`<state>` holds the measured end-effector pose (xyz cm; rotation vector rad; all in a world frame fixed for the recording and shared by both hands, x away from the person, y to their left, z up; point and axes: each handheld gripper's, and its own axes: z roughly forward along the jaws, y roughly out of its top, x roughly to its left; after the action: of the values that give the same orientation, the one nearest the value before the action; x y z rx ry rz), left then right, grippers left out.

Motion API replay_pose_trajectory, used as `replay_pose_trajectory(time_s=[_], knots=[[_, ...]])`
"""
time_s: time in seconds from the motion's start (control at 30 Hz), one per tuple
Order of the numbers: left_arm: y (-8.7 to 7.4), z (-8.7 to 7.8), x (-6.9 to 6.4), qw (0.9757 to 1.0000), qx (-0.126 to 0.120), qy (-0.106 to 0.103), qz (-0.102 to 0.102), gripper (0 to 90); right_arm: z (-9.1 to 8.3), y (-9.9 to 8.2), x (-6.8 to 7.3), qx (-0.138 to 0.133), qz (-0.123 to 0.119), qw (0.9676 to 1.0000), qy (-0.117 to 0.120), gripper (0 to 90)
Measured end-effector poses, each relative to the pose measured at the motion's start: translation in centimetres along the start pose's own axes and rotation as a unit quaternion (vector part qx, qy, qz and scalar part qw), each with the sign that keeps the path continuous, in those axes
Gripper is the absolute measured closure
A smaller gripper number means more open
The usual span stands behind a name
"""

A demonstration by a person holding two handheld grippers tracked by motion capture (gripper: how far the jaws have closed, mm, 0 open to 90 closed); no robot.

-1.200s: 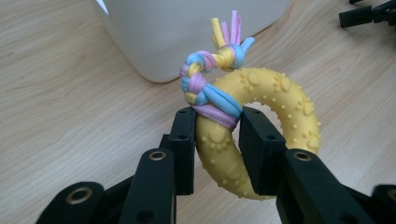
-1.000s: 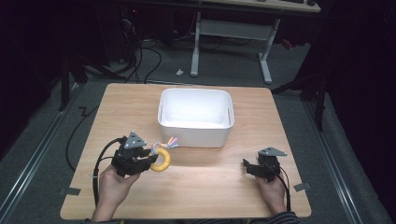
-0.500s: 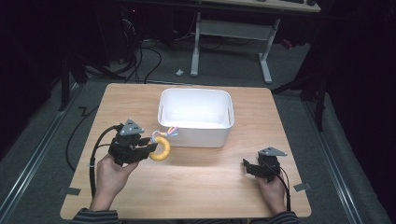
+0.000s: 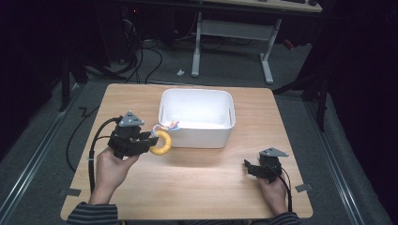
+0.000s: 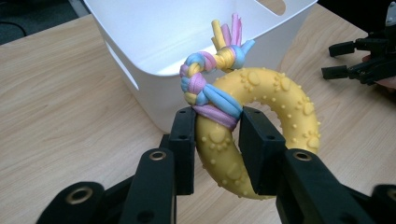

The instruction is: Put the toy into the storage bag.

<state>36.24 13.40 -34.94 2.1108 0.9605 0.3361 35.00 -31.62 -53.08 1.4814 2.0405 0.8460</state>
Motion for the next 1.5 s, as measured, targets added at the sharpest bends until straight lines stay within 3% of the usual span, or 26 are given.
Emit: replay_pose_trajectory(time_s=[0.73, 1.13, 1.5], knots=[[3.6, 1.5, 0.8, 1.0, 0.002, 0.002, -0.004, 67.3, 0.0, 0.0, 0.0, 0.0, 0.0, 1.0, 0.0, 26.1], [4.8, 2.4, 0.8, 1.0, 0.007, 0.006, 0.0, 67.3, 0.0, 0.0, 0.0, 0.0, 0.0, 1.0, 0.0, 26.1], [5.5, 3.2, 1.4, 0.9999, 0.009, 0.0, -0.01, 67.3, 0.0, 0.0, 0.0, 0.0, 0.0, 1.0, 0.0, 26.0]])
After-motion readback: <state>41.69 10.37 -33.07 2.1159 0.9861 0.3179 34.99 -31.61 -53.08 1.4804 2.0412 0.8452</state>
